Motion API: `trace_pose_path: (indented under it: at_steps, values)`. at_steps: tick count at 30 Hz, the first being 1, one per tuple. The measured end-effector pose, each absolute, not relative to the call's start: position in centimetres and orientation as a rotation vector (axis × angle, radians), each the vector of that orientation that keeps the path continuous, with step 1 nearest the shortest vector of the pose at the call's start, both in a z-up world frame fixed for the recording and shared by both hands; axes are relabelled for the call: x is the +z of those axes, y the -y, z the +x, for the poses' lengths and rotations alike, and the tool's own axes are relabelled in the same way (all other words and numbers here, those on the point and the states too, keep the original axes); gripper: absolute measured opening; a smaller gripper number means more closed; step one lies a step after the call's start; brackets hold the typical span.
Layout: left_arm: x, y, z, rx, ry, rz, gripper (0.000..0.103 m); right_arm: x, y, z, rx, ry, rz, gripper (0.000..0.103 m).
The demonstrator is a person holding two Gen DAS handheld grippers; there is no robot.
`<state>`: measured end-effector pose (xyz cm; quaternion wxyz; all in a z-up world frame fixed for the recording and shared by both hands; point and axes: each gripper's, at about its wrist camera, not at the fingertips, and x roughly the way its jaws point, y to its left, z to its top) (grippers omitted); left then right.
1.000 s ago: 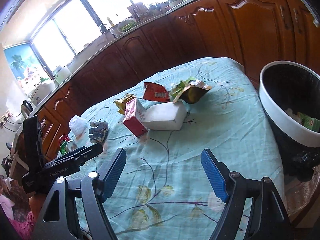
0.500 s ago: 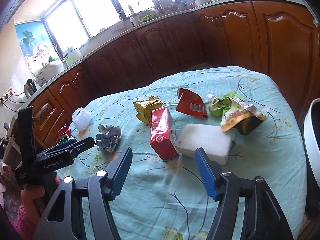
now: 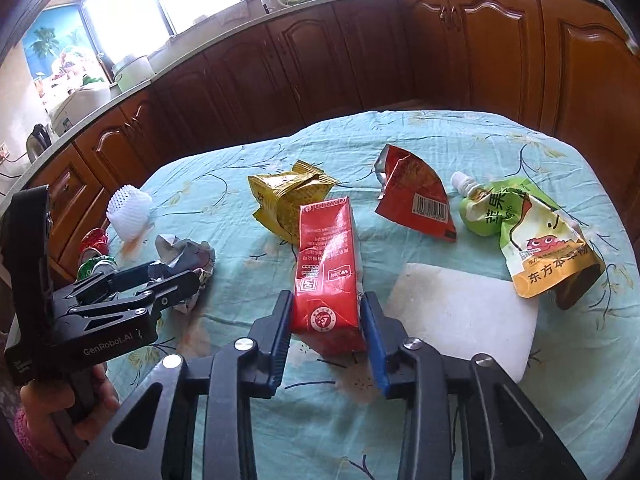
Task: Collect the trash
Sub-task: 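Grasp the red milk carton with the right tool while the left grasps crumpled paper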
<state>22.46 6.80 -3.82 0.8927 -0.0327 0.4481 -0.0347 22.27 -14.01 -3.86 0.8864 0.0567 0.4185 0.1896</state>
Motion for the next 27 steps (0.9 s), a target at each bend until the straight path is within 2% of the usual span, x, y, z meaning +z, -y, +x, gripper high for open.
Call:
trace_pose_path:
  at_steps: [2,5,19,27]
  values:
    - [-3.5,-6.7,22.0,-0.072,-0.912,-0.069,0.044,-3.5,14.1,21.7,0.405,-0.861,0.123,0.034]
    - [-2.6,-6.5,21.0,-0.096,-0.898,-0.086,0.040,-2.4,14.8,20.2,0.424,-0.829,0.153,0.034]
    - [1.7,2.9,16.4,-0.386,-0.840,-0.049,0.039,0.9,23.1,12.2,0.380,-0.732,0.288,0.034]
    - [1.6,9.2,15.4,-0.541,-0.877,-0.012,0.039,0.6,29.9,8.5,0.239,-0.712,0.342,0.034]
